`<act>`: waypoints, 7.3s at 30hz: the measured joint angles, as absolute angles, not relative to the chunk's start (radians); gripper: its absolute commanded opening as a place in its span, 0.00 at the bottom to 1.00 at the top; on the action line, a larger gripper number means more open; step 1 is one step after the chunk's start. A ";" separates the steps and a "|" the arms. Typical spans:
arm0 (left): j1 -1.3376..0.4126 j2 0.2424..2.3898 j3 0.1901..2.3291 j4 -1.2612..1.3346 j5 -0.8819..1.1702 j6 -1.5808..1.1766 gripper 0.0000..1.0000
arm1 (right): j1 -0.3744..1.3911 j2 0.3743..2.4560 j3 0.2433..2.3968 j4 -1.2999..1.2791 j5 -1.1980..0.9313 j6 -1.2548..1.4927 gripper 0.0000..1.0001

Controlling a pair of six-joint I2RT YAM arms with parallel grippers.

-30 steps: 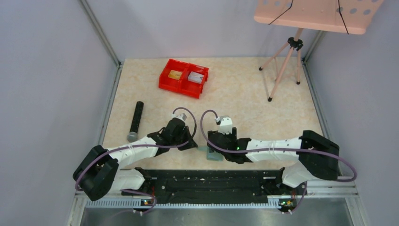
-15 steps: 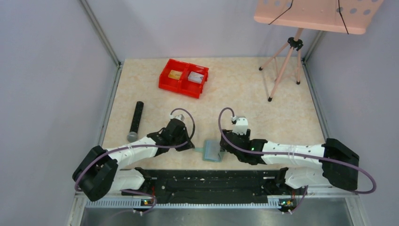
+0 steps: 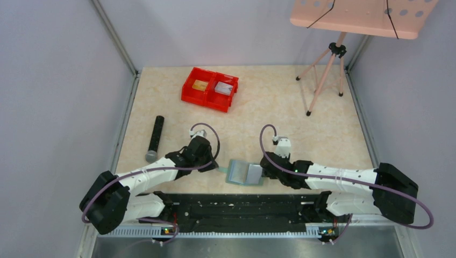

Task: Take the credit cards out of the card holder
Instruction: Open the card holder at the center of the board.

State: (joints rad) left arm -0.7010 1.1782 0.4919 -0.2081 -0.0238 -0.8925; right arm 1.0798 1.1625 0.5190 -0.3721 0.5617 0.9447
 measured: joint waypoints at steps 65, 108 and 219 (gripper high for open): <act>-0.640 1.230 0.469 -0.004 0.116 -0.888 0.00 | 0.955 1.448 0.759 0.037 0.097 0.748 0.31; -0.640 1.220 0.466 -0.030 0.104 -0.888 0.00 | 0.985 1.482 0.647 0.039 0.282 0.663 0.75; -0.648 1.135 0.550 -0.091 0.175 -0.875 0.34 | 0.801 1.139 0.504 0.021 0.047 0.674 0.26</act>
